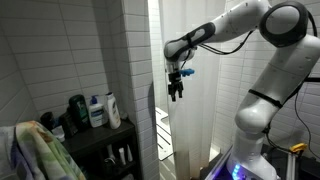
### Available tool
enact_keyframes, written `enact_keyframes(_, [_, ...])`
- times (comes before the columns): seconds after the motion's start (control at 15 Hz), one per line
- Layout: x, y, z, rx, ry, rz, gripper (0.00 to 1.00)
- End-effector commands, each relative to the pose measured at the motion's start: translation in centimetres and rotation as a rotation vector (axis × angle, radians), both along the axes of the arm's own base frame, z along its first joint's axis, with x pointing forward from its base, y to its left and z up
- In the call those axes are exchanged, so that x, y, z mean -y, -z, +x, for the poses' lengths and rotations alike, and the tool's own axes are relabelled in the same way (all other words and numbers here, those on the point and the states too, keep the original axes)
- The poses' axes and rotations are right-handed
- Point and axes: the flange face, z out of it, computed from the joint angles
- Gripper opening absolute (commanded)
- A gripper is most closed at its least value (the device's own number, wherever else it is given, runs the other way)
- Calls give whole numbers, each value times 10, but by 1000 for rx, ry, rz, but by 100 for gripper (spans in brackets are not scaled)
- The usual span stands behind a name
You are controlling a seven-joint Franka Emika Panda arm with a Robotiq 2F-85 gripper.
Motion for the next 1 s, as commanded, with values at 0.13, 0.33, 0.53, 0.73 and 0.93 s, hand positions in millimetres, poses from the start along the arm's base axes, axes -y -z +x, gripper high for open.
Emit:
enact_keyframes(0.13, [17, 18, -30, 21, 83, -38, 100])
enact_keyframes(0.33, [13, 10, -39, 171, 25, -95, 100])
enact_keyframes(0.53, [1, -5, -45, 320, 0, -115, 100])
enact_keyframes(0.73, [-8, -22, -47, 485, 19, -110, 100])
enact_keyframes(0.93, [-14, -35, -43, 660, 30, -112, 100])
